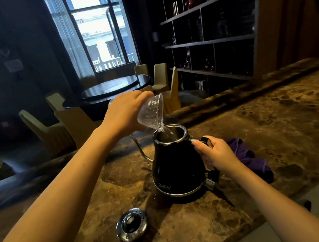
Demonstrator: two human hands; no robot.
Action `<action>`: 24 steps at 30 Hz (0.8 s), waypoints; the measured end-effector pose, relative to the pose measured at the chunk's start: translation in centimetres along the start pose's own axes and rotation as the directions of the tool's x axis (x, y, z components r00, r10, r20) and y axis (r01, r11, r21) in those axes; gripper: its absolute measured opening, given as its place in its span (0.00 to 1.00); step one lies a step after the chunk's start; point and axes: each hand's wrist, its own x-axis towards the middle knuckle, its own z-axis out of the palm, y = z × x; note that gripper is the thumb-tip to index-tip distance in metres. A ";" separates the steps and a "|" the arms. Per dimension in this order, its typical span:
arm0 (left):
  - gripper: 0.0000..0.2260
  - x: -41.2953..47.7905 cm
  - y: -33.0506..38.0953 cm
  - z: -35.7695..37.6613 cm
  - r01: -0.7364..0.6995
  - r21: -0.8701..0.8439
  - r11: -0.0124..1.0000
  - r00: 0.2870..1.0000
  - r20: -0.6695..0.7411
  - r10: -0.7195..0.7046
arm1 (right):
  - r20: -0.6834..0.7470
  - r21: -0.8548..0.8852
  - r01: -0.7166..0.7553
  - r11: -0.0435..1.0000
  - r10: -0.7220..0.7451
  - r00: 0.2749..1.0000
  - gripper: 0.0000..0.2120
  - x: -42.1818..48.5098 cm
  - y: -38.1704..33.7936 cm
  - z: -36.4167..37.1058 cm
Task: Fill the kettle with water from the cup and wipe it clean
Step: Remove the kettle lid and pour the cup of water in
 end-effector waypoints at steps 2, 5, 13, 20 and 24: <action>0.37 0.3 -0.1 0.2 -0.044 0.056 0.997 0.998 -0.036 0.046 | -0.003 0.005 -0.003 1.000 0.003 1.000 0.14 0.0 0.0 0.0; 0.35 0.7 0.0 0.2 -0.093 0.096 0.991 0.992 -0.073 0.101 | -0.012 -0.005 0.000 1.000 0.000 1.000 0.14 0.1 0.1 0.0; 0.36 0.6 0.4 1.0 -0.113 0.086 0.990 0.988 -0.099 0.121 | -0.004 -0.016 0.001 1.000 -0.001 1.000 0.14 0.1 0.2 0.0; 0.39 -1.7 -0.7 3.8 0.152 -0.388 0.909 0.988 0.054 -0.143 | -0.017 -0.002 0.001 1.000 -0.001 1.000 0.14 0.1 0.3 0.1; 0.37 -3.9 -1.7 5.0 0.272 -0.620 0.736 0.955 0.082 -0.284 | -0.040 -0.028 0.005 1.000 -0.006 0.999 0.14 0.3 0.5 0.1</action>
